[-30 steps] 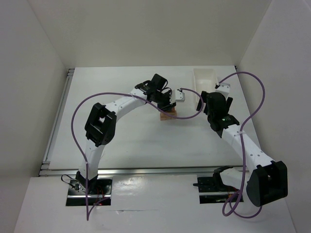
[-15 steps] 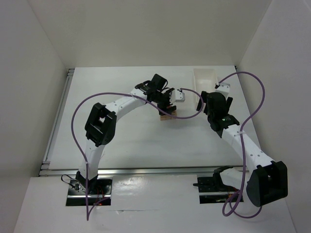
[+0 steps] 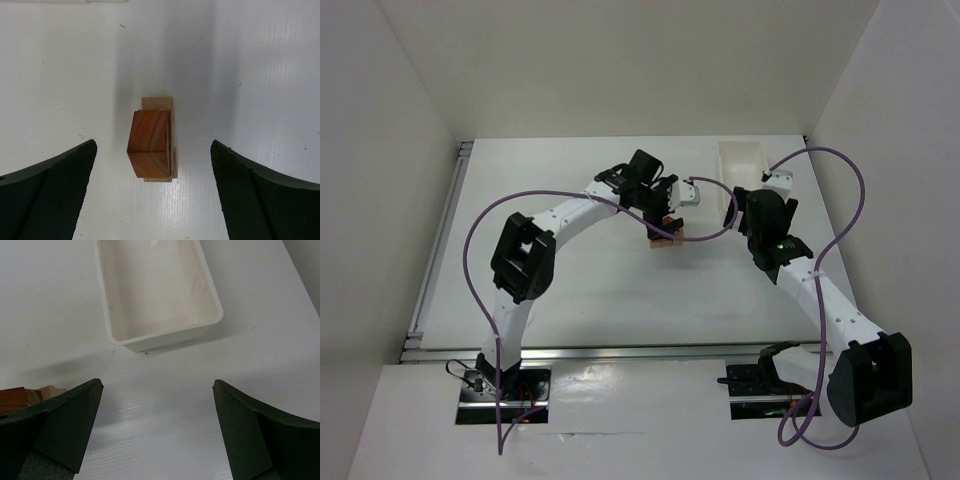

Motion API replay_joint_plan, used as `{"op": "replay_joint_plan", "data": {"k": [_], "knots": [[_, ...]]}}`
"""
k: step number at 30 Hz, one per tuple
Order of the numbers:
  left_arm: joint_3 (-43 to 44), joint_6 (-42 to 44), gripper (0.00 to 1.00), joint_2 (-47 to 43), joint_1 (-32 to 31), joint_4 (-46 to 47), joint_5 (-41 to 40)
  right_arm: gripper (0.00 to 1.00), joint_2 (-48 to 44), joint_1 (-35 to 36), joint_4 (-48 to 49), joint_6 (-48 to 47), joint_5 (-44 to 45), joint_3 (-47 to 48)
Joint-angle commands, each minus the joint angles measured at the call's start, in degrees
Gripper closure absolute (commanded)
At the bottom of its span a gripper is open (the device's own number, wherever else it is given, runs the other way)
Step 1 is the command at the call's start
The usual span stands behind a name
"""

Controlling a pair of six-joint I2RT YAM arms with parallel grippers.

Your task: Build the wood block tower

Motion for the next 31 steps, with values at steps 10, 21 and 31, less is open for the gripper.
{"op": "replay_joint_plan", "data": {"k": [10,21,31], "knots": [[-18.8,-53.5,0.00,-33.6,10.8,15.1,-49.4,0.00,3.6,-1.3,-0.6,5.8,-4.6,5.6],[-33.3,-75.9,0.00,-46.0,18.4,-0.6,-60.5,0.00,11.8,-1.3,2.6,5.1,-12.1,11.0],[-40.8,-75.4,0.00,-53.4,20.8,3.9,-58.3,0.00,11.3,-1.3,2.4,4.7,-13.7,11.7]]}}
